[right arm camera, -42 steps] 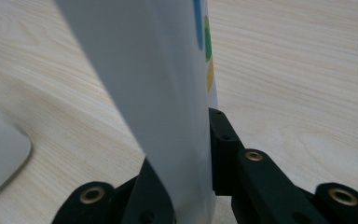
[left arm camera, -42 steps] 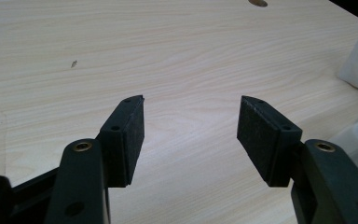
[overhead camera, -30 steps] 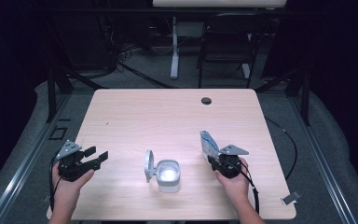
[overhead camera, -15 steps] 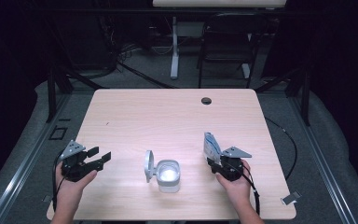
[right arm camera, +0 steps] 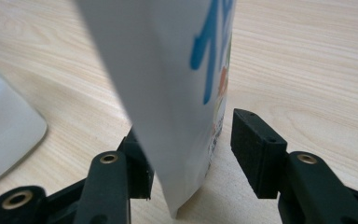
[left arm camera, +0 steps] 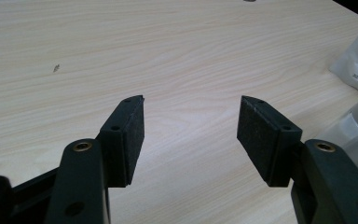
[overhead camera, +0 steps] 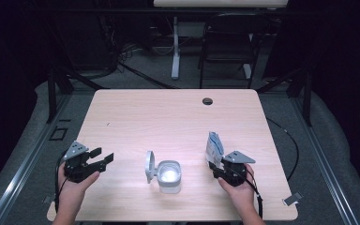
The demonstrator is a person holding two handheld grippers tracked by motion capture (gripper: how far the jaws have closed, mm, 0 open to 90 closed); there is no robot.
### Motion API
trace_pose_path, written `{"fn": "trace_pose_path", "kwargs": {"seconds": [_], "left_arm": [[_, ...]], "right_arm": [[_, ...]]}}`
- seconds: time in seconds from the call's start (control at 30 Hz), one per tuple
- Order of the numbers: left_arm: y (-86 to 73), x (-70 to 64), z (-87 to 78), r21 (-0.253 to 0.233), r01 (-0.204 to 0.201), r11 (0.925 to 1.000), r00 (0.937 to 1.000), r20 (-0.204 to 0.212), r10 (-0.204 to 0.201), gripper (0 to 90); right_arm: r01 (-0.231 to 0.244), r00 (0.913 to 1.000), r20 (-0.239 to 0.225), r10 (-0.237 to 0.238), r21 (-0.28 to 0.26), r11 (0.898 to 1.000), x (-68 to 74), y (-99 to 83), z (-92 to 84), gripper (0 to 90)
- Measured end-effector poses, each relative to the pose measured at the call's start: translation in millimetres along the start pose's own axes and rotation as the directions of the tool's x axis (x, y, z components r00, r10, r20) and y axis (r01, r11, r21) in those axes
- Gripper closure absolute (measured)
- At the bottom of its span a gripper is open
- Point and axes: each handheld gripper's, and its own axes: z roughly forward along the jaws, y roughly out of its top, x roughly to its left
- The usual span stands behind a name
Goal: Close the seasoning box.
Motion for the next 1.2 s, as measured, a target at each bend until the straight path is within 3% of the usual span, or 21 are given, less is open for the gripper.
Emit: {"fn": "trace_pose_path", "kwargs": {"seconds": [0.27,0.4,0.5,0.7,1.2], "left_arm": [[3.3,-7.9,-0.9,-0.003,-0.015,0.9999,0.9996,0.024,0.015,45.0],[5.5,-14.0,-1.4,-0.005,-0.033,0.9994,0.9966,0.076,0.033,50.1],[7.5,-21.2,-0.9,0.010,-0.055,0.9984,0.9916,0.117,0.053,57.6],[11.1,-38.3,0.0,-0.007,-0.104,0.9945,0.9798,0.171,0.104,64.5],[13.6,-53.8,3.1,0.007,-0.118,0.9929,0.9670,0.228,0.114,74.3]], "right_arm": [[0.010,0.9999,-0.003,-0.010,-0.018,1.000,6.3,-6.5,-12.1,48.3],[0.042,0.9989,0.022,-0.041,-0.012,0.999,10.5,-7.6,-22.4,47.3],[0.038,0.9987,0.033,-0.037,-0.015,0.999,11.7,-8.8,-28.9,46.6],[0.059,0.9968,0.056,-0.058,-0.013,0.998,12.7,-12.3,-33.8,45.5],[0.081,0.9956,0.051,-0.079,-0.039,0.996,19.2,-12.6,-37.8,44.2]]}}
